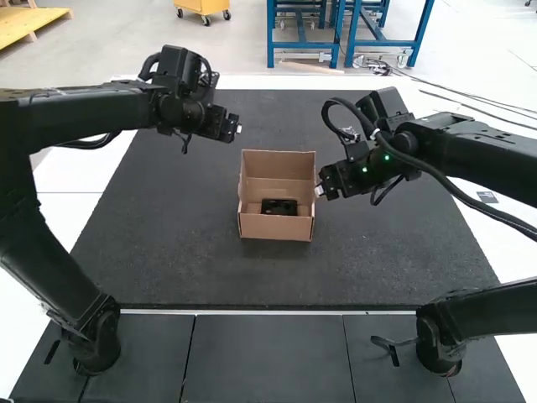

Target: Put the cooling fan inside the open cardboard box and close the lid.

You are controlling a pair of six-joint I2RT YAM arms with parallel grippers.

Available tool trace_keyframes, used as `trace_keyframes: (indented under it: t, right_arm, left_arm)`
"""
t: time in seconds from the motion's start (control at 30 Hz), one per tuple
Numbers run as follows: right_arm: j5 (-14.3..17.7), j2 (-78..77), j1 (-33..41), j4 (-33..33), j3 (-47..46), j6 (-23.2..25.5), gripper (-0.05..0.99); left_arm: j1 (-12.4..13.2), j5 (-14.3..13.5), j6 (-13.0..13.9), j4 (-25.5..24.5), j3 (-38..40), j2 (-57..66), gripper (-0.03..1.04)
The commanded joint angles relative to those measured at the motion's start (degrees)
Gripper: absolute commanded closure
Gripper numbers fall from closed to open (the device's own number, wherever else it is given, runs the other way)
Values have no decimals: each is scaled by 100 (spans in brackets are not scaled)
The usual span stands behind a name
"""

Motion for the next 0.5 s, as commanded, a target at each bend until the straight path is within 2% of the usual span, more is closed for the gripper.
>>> trace_keyframes:
  t: [0.0,0.47]
  right_arm:
    - [149,-130,17,16,233,-124,3]
    - [-18,-333,-27,535,233,-107,3]
  left_arm:
    - [-12,81,83,-14,374,102,5]
    - [-434,265,91,-269,620,366,5]
